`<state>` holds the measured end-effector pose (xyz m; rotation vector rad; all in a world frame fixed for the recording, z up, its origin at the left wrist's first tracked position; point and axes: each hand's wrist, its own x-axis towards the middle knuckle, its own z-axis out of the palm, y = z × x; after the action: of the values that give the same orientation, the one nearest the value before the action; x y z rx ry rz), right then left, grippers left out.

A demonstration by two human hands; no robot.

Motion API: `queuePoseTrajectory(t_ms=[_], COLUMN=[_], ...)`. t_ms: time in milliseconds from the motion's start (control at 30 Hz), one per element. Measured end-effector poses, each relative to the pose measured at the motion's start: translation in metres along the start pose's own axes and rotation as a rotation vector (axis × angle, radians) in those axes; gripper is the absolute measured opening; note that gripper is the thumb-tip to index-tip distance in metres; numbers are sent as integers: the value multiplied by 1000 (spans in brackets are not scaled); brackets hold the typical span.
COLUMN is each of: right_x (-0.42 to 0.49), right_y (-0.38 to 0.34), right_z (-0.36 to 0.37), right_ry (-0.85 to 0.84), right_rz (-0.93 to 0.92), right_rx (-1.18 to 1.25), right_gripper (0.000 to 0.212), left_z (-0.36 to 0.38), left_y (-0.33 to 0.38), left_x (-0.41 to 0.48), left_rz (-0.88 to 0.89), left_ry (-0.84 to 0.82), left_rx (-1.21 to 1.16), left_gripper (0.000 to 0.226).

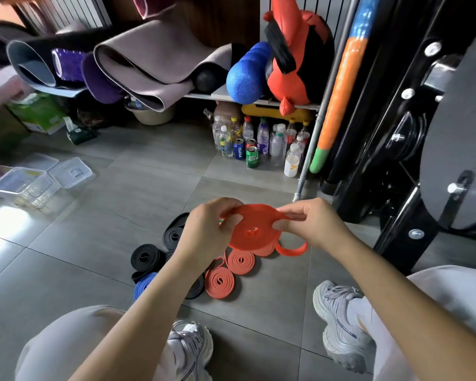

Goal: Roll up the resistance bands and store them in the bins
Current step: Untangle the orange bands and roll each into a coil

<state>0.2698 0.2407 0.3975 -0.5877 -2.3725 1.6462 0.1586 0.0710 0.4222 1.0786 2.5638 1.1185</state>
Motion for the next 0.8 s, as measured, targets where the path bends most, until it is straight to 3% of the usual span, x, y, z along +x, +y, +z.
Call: queuePoseTrajectory(t_ms=[167, 267, 367, 467, 533, 667, 800], right_x=[-2, -2, -5, -10, -11, -10, -5], right_y=[-4, -4, -4, -4, -1, 0, -6], right_z=[-1, 0, -2, 2, 8, 18, 14], right_ry=[24, 65, 49, -24, -53, -34, 56], right_rz=[23, 53, 47, 31, 10, 20, 24], right_rx=[164, 249, 205, 95, -69, -69, 106], right_gripper=[27, 27, 23, 21, 20, 26, 34], left_z=[-4, -2, -3, 2, 11, 18, 11], left_y=[-4, -4, -2, 1, 3, 0, -1], left_x=[1, 1, -3, -10, -14, -11, -4], left_rz=[-112, -193, -109, 82, 169, 123, 37], left_ry=[65, 21, -138, -231, -254, -301, -201], left_rx=[-282, -389, -297, 152, 325, 282, 144], left_gripper=[20, 19, 30, 56, 62, 45, 38])
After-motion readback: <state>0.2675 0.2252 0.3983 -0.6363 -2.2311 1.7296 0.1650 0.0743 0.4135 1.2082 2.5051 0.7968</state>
